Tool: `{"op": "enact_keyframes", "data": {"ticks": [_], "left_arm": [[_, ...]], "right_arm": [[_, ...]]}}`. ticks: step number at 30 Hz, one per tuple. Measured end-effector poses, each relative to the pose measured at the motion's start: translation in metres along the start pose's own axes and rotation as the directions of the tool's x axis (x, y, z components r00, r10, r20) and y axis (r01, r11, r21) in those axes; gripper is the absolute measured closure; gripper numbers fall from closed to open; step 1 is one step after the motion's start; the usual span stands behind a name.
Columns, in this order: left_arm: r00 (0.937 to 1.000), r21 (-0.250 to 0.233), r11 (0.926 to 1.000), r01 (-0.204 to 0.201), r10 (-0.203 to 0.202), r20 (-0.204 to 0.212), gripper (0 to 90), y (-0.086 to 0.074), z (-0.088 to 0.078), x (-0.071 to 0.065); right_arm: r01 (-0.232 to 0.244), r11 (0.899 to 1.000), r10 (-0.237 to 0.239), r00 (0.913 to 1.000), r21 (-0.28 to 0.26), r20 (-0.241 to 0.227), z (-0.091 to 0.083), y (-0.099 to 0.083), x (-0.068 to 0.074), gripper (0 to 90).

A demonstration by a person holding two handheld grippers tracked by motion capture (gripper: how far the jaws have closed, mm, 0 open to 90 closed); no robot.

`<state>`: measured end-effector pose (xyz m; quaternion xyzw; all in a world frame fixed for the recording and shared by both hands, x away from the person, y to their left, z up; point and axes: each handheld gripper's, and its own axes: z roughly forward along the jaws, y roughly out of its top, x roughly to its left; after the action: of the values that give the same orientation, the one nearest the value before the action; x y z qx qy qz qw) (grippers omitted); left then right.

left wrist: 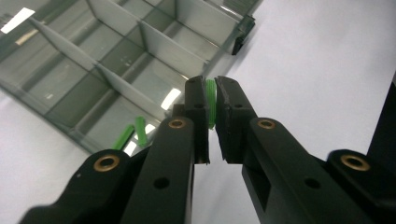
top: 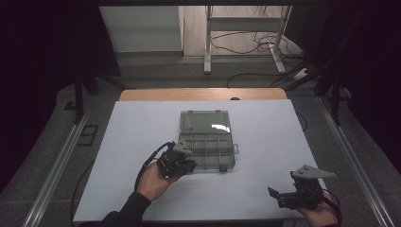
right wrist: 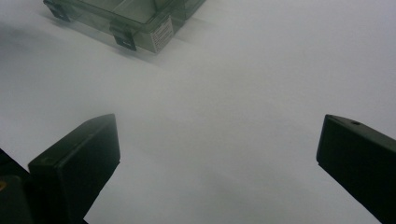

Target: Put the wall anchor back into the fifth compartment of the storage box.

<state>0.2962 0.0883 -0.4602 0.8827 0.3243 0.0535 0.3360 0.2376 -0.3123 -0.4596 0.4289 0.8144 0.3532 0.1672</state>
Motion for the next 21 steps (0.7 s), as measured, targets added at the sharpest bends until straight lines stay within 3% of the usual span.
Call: {"op": "enact_keyframes", "data": {"ticks": [8, 21], "left_arm": [[0.9995, -0.021, 0.9996, 0.021, -0.021, -0.022, 84.2, 0.001, -0.007, 0.008], [0.9948, -0.032, 0.9949, 0.095, -0.096, -0.033, 84.1, -0.001, -0.011, 0.030]], "right_arm": [[-0.006, 1.000, 0.006, 1.0000, 0.006, 0.006, 0.001, 0.000, 0.000, 0.0], [0.006, 1.000, -0.006, 1.0000, 0.018, -0.001, 0.002, 0.000, 0.000, 0.0]]}}
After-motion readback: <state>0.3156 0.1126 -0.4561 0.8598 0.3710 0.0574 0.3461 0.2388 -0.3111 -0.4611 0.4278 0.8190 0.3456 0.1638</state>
